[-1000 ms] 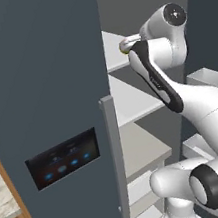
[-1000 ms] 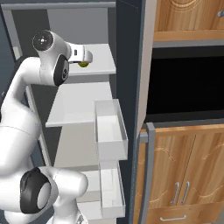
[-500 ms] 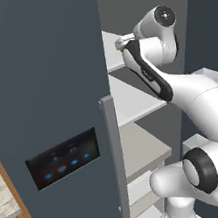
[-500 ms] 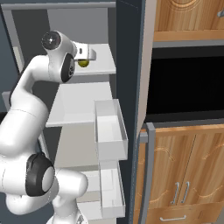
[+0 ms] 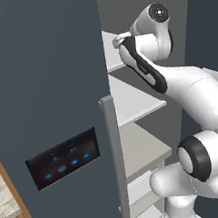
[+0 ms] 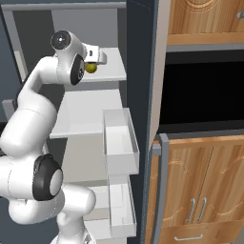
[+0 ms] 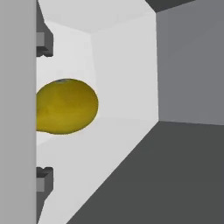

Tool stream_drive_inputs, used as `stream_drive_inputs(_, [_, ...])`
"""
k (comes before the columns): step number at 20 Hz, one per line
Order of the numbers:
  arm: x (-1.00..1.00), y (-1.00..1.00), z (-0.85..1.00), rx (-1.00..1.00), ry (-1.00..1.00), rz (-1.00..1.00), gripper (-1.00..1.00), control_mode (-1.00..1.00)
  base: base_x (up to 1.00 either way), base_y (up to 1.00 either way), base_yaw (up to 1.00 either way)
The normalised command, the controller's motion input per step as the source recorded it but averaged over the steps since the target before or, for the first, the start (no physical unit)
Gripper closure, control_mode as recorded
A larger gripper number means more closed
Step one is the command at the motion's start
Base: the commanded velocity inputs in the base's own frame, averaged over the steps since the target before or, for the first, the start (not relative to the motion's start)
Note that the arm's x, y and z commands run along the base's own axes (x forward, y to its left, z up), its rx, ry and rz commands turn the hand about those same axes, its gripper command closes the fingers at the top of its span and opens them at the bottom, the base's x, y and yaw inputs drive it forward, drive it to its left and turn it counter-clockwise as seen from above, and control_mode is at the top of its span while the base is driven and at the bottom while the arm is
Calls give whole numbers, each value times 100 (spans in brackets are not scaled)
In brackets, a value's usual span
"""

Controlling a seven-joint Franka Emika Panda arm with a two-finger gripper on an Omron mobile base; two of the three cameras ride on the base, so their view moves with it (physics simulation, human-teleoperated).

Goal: Retrieve a lemon from the fridge and place it on the cutting board with the fish.

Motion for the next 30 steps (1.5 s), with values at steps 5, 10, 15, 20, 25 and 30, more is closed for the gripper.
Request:
stream_drive_inputs(5, [20,0,-7,0,4,0,-100,-100,0,0,0])
stream_drive_inputs(10, [22,0,-5,0,1,0,-100,-100,0,0,0])
stream_drive_inputs(15, [3,0,-10,0,9,0,-100,-100,0,0,0])
stream_drive_inputs(20, [7,1,-9,0,8,0,-100,-100,0,0,0])
stream_drive_inputs(25, [14,0,-6,0,5,0,-100,-100,0,0,0])
stream_drive_inputs(30, [11,6,-9,0,6,0,-100,-100,0,0,0])
